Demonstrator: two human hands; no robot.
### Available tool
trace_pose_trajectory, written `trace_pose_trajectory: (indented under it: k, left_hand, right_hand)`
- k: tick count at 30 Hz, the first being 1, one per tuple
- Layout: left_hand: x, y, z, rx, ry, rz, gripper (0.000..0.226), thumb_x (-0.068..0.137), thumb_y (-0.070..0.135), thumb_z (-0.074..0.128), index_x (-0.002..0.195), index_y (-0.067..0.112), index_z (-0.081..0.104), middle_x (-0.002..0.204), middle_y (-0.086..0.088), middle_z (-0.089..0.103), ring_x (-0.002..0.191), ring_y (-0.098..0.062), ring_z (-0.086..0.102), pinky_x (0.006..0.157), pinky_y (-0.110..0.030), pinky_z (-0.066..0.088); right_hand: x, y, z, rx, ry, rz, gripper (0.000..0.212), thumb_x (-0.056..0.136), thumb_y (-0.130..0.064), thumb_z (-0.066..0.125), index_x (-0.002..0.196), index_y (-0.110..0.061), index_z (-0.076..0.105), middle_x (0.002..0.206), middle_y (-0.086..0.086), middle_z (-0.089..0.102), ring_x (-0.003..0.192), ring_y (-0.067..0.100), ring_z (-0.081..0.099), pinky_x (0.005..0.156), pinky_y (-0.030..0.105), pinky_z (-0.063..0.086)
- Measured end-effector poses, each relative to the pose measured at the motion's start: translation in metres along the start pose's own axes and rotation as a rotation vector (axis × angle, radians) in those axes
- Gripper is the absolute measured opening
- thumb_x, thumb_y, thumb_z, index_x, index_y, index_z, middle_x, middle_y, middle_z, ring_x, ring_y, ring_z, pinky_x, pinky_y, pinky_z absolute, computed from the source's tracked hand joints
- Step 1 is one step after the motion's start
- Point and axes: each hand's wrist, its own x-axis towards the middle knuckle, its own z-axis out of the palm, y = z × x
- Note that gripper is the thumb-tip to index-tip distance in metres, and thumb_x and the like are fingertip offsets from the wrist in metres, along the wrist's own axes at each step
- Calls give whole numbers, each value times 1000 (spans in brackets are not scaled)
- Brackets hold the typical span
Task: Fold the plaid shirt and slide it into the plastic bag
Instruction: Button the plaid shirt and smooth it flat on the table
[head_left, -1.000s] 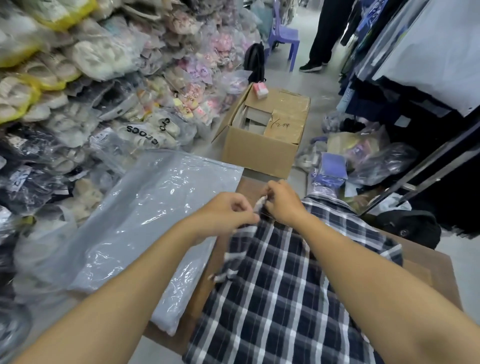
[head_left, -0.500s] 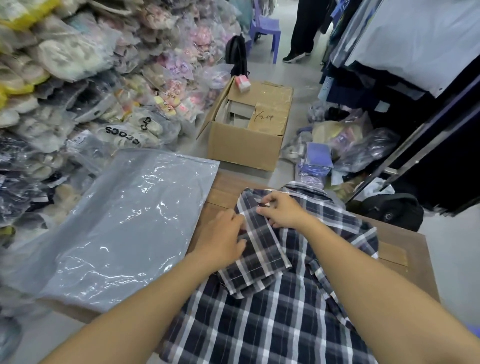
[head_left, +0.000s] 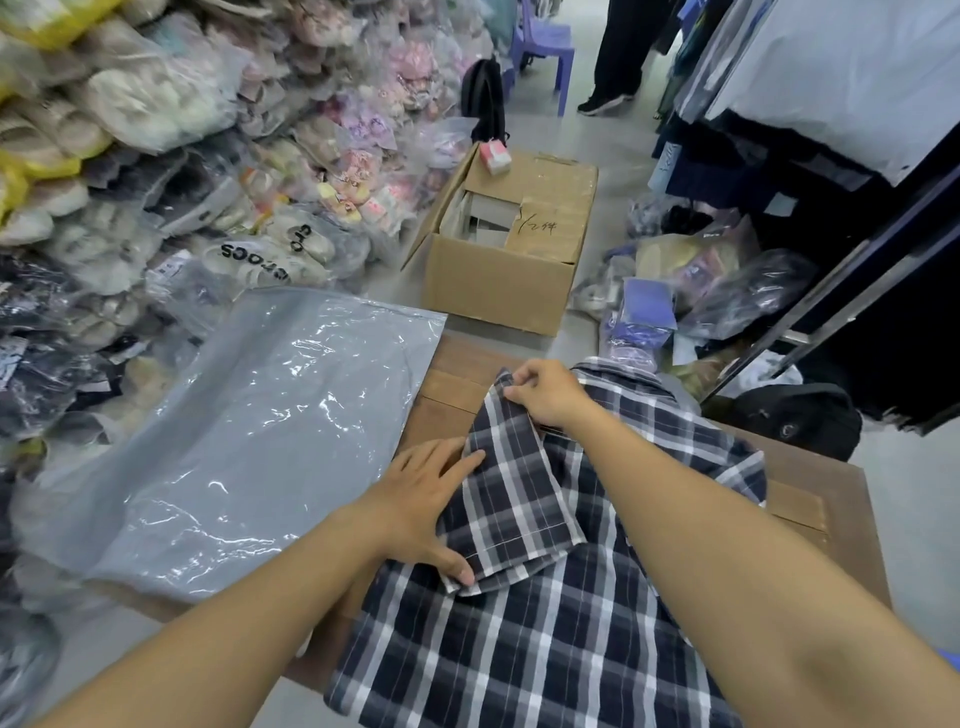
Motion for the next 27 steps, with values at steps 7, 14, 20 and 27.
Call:
trace_pose_trajectory:
  k: [7, 14, 20, 27]
  left_hand:
    - [10, 3, 0, 156, -73, -73, 142, 49, 98, 52, 153, 35, -21, 153, -8, -46, 137, -31, -47, 117, -58, -20]
    - [43, 30, -45, -189, 244, -121, 69, 94, 58, 50, 151, 28, 26, 163, -9, 9, 150, -30, 8, 120, -50, 13]
    - [102, 30, -61, -515, 263, -343, 71, 92, 30, 67, 151, 26, 27, 148, -15, 38, 136, -36, 40, 111, -48, 38]
    - [127, 27, -65, -706, 317, -526, 53, 88, 14, 74, 133, 4, 47, 123, -17, 60, 101, -28, 57, 87, -37, 46]
  right_hand:
    - [-5, 8, 10, -28, 80, -28, 25, 94, -24, 68, 117, -17, 62, 101, 4, 66, 92, 22, 63, 81, 32, 50]
    - [-45, 39, -60, -48, 192, -16, 13, 96, -30, 62, 95, -17, 65, 85, 1, 65, 84, 24, 62, 75, 39, 52]
    - [-100, 139, -129, -35, 419, 303, 12, 96, -19, 61, 104, -11, 64, 95, 5, 63, 97, 28, 61, 76, 32, 44]
    - [-124, 210, -134, 316, 483, 551, 42, 86, -9, 74, 122, -12, 53, 113, 11, 64, 102, 31, 63, 88, 50, 56]
